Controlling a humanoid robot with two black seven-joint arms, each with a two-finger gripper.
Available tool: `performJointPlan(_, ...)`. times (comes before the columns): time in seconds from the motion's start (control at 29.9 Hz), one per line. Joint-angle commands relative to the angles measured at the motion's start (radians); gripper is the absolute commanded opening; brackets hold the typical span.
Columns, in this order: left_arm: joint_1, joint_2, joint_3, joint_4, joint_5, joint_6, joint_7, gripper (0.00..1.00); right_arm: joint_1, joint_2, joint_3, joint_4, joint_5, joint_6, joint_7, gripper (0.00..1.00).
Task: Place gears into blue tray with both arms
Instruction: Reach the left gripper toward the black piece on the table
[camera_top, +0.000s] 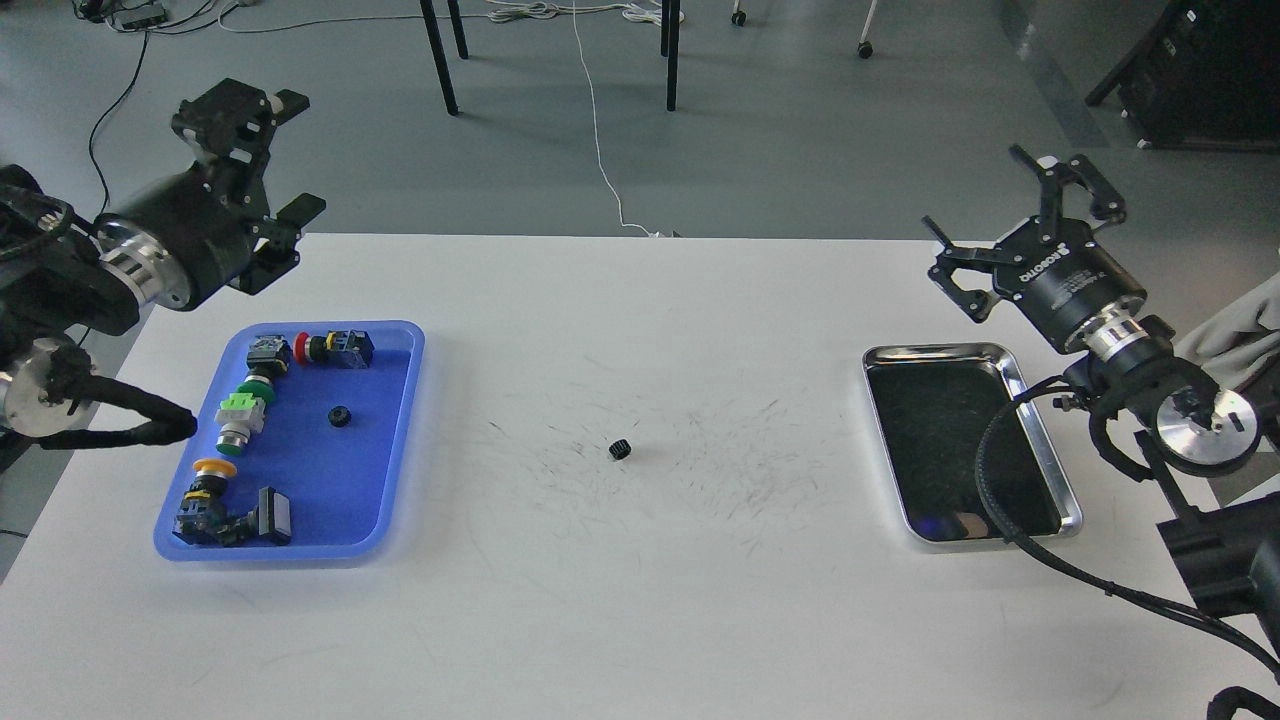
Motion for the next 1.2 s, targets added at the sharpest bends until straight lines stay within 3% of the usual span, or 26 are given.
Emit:
performJointPlan(0.0,0.003,-0.03,0.055,-0.068,0.211,-0.034,0.079,0.98,-0.066,-0.063,0.05,-0.056,0.113,0.048,0.004,0.96)
performJointPlan(0.3,0.002,-0.24,0.163,-0.047,0.808,-0.149,0.107,0.98,-0.078,-0.077,0.083,-0.268,0.194,0.051,0.005,0.96)
performJointPlan(0.74,0.011,-0.451,0.306,0.123,1.518,-0.146,0.099,0.98,-0.083,-0.062,0.067,-0.272,0.193,0.051,0.007,0.96)
performJointPlan(1.17,0.103,-0.601,0.321,0.248,1.669,-0.148,0.087,0.96,-0.085,-0.062,0.004,-0.272,0.193,0.051,0.03,0.97)
